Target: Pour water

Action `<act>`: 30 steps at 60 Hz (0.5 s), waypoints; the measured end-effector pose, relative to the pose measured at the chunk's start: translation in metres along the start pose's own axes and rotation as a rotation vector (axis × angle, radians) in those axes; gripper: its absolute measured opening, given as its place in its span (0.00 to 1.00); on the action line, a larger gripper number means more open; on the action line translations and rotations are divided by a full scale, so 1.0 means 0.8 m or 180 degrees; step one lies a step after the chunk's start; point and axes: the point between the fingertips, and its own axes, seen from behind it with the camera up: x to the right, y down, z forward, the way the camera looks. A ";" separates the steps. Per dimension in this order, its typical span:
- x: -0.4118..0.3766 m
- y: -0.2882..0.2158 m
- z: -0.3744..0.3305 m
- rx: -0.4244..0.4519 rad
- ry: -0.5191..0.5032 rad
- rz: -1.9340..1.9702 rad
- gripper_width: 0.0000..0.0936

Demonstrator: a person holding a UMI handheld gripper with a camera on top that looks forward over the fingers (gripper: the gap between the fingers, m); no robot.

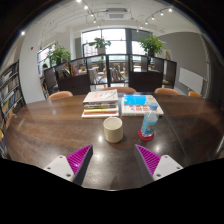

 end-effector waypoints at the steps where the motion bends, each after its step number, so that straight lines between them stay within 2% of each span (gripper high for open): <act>1: -0.001 -0.006 -0.008 0.0025 -0.0004 -0.0012 0.92; 13: -0.016 -0.065 -0.042 0.0255 0.0060 -0.0039 0.92; 30: -0.024 -0.086 -0.071 0.0398 0.0141 -0.0047 0.91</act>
